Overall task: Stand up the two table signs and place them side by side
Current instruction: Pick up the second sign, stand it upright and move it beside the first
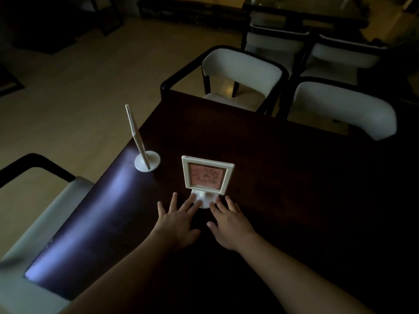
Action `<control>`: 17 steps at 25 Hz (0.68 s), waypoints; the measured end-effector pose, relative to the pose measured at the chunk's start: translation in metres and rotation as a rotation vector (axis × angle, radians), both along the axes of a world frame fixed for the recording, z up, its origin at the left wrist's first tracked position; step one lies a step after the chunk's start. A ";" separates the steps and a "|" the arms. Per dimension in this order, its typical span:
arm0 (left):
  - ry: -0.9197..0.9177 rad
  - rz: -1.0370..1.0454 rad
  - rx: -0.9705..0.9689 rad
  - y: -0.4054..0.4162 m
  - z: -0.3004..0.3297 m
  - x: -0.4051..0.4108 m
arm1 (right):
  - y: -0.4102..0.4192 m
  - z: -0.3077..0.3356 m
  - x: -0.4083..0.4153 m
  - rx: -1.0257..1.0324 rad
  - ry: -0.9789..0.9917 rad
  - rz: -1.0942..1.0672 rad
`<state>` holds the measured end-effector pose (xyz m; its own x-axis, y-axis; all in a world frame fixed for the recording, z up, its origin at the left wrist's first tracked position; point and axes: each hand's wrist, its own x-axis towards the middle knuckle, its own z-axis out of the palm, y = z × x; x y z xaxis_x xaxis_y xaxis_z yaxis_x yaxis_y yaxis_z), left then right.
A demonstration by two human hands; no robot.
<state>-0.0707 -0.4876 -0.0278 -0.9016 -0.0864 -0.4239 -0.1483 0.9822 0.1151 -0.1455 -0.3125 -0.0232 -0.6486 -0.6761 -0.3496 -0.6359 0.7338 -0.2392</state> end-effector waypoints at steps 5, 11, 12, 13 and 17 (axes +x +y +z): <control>0.015 -0.052 0.019 -0.051 -0.001 -0.015 | -0.047 0.004 -0.006 0.014 -0.006 -0.057; 0.050 -0.086 0.008 -0.095 -0.005 -0.034 | -0.089 0.002 -0.020 0.027 0.001 -0.104; 0.059 -0.090 0.004 -0.100 -0.007 -0.036 | -0.095 0.002 -0.022 0.028 0.002 -0.110; 0.069 -0.094 0.003 -0.105 -0.008 -0.037 | -0.100 0.002 -0.023 0.031 0.002 -0.114; 0.102 -0.093 0.053 -0.116 -0.011 -0.042 | -0.117 0.001 -0.028 0.044 0.005 -0.128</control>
<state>-0.1130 -0.6040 -0.0390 -0.9434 0.0193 -0.3311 -0.0420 0.9833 0.1771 -0.1737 -0.4294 -0.0221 -0.7306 -0.5716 -0.3735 -0.5374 0.8188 -0.2019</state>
